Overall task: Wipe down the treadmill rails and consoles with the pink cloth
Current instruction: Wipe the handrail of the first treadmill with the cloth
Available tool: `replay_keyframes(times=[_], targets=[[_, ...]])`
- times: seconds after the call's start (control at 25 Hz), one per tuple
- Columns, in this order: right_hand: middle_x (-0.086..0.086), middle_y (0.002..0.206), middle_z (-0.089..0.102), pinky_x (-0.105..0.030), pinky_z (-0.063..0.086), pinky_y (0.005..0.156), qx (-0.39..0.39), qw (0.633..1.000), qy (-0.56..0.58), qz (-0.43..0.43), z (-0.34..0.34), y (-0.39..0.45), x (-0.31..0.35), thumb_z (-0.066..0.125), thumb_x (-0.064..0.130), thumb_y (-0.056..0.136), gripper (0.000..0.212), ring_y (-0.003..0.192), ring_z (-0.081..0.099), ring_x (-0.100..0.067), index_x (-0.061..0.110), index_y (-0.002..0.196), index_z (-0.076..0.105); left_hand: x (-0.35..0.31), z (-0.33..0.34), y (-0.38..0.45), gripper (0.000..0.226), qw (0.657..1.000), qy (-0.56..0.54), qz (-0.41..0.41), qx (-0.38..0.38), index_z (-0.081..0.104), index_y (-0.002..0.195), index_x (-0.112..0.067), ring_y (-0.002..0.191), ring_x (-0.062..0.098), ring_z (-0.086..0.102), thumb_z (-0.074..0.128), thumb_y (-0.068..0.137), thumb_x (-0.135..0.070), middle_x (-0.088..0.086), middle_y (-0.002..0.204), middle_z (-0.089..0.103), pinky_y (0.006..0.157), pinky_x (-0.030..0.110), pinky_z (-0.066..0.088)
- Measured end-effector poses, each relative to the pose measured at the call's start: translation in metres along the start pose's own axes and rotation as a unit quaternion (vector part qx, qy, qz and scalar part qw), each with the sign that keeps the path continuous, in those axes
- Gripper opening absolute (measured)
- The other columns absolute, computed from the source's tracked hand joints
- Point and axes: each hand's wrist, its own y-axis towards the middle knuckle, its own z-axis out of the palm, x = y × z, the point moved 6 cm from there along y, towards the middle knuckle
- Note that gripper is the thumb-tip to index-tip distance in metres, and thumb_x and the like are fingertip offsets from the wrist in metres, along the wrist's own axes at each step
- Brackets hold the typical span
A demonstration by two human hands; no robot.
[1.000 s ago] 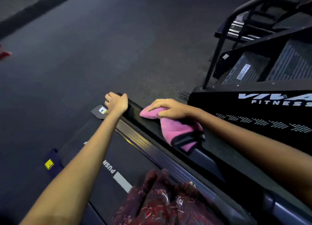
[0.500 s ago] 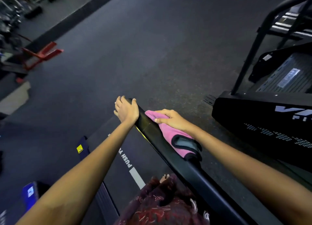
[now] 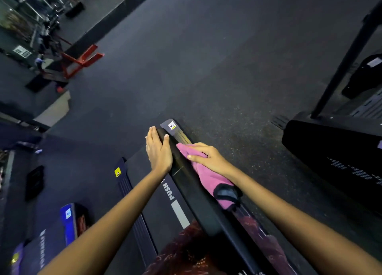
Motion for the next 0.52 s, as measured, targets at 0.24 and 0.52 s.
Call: replay_keyframes(times=[0.24,0.52], targets=[[-0.003,0.122,0.058,-0.002,0.033,0.093,0.023,0.999,0.026,0.024,-0.006,-0.010,-0.025,0.064,0.002,0.084,0.038,0.103,0.053,0.010,0.001,0.122,0.058,-0.004,-0.002,-0.001,0.055,1.000,0.022,-0.009,0.004,0.018,0.148,-0.013,0.144,0.021,0.012,0.038,0.099,-0.025,0.002,0.156,0.015,0.117,0.041,0.013],[0.003,0.123,0.057,-0.007,0.034,0.098,0.045,0.997,0.063,0.013,0.003,0.015,-0.003,0.061,0.002,0.086,0.039,0.111,0.052,-0.001,0.007,0.124,0.057,-0.004,-0.003,-0.004,0.057,0.999,-0.042,-0.030,0.000,0.019,0.148,-0.014,0.144,0.015,0.012,0.030,0.099,-0.041,-0.002,0.156,0.016,0.118,0.039,0.012]])
